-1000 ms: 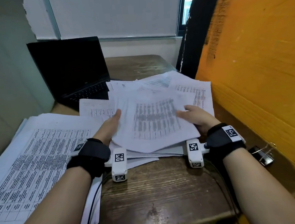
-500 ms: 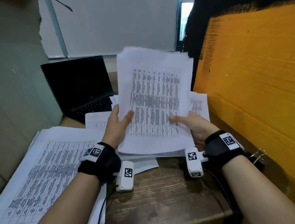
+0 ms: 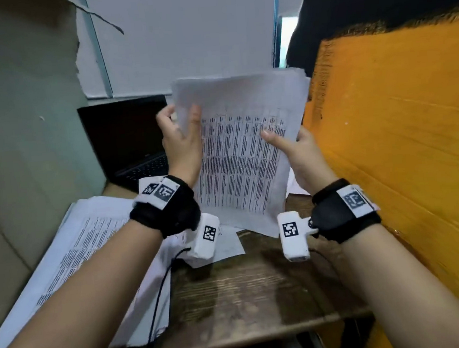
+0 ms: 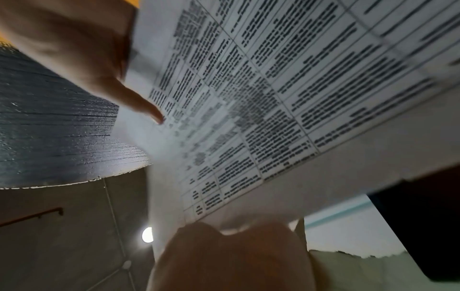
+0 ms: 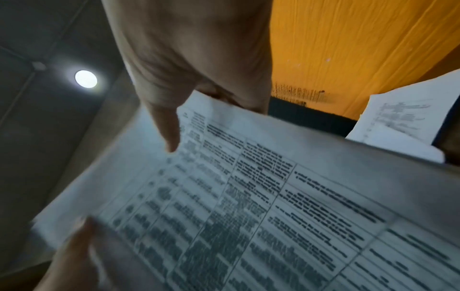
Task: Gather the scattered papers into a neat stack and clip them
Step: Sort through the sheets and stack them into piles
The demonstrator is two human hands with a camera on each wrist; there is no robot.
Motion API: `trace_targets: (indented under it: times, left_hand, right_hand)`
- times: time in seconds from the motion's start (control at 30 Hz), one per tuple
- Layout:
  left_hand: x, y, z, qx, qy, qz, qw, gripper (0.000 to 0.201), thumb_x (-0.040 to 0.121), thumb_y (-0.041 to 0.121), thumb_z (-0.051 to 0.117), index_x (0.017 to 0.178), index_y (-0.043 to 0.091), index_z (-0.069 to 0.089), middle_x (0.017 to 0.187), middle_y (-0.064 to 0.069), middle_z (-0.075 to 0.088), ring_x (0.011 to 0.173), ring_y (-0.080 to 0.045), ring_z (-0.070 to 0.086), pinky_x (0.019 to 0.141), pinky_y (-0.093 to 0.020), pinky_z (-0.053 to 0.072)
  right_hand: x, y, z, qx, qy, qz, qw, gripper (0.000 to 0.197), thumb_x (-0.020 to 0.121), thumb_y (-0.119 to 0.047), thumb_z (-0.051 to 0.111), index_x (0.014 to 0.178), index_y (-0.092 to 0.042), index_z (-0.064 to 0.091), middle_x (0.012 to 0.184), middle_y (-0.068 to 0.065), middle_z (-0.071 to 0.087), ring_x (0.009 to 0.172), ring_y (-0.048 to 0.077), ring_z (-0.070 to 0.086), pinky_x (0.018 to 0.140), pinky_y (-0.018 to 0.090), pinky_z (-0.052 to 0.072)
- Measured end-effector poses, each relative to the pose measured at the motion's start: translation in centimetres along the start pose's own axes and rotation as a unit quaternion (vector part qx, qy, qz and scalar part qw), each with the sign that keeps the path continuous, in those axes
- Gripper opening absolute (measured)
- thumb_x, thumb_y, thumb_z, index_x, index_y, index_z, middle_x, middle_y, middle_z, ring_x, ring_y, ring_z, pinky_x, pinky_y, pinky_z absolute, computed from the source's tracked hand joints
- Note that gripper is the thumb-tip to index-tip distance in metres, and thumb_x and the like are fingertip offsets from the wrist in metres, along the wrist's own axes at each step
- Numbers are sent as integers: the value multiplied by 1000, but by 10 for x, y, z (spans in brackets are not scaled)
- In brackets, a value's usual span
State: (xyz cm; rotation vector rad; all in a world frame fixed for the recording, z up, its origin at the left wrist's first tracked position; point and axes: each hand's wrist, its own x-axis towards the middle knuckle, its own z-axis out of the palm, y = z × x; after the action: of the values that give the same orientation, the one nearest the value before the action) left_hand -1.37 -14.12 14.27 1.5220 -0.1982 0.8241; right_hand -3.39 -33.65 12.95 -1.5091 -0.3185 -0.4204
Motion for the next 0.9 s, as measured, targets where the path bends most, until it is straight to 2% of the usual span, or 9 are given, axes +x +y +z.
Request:
trace_targets:
  times: [0.13,0.23,0.3,0.37,0.47,0.6,0.67,0.83,0.9]
  left_hand:
    - [5,29,17,-7,81,84,993,32,94,22,57,114,1,42,92,13,53,79,19,55,74,0,38]
    - [9,35,11,11,57,100,993,28,95,28,55,108,7,42,88,13,55,74,20,54,71,-2,38]
    - [6,12,2,23,13,32,999,43,88,50,52,103,11,44,87,9,58,77,12,57,71,-11,40]
    - [-5,-22,-9,73,-66,-66,993,80,77,77,40,114,8,55,109,-7,64,102,-17,61,83,-23,41]
    - [-37,-55,-17,80,-176,-195,962,65,88,66,42,133,20,52,123,4,57,118,-17,52,99,-29,37]
    - [-38,-59,-23,3,-44,-208,977,59,65,64,71,101,17,72,97,-2,75,94,-23,70,87,-45,56]
    - [-22,-60,-35,7,-16,-191,981,61,63,64,72,99,15,71,97,-5,75,93,-25,71,86,-49,56]
    - [26,-20,-84,85,15,-169,982,52,67,32,69,111,15,49,99,-3,60,81,-17,57,67,-25,49]
    - [52,9,-102,70,50,-146,986,41,67,26,62,102,21,42,100,-5,59,80,-15,54,64,-24,42]
  right_hand:
    - [10,-29,19,-28,45,-76,996,31,87,-21,71,117,-14,64,110,9,72,107,24,67,96,43,53]
    - [13,-35,9,-22,2,-68,997,43,85,-26,73,125,-18,59,118,-3,69,111,6,64,95,23,50]
    - [5,-14,-7,-42,-37,9,998,53,80,-30,78,128,-23,56,123,-7,66,115,5,62,99,26,46]
    - [-11,22,-22,-98,-100,117,983,55,78,-33,79,128,-24,58,124,-7,66,118,12,61,104,34,44]
    - [-36,64,-19,-82,-130,166,974,42,81,-22,77,120,-17,64,119,2,70,112,19,66,105,45,45]
    - [-36,56,8,-56,25,66,996,32,84,-24,74,115,-16,66,112,1,72,104,16,69,96,41,53]
    - [-26,47,18,-67,29,26,997,28,90,-25,66,117,-19,62,117,-2,69,108,14,65,97,38,51]
    - [-19,47,55,-126,-17,42,991,28,97,-20,56,123,-12,54,116,-1,63,108,15,60,83,24,48]
    - [-27,57,79,-129,-55,66,988,27,97,-21,55,121,-11,53,116,5,64,106,20,62,84,30,52]
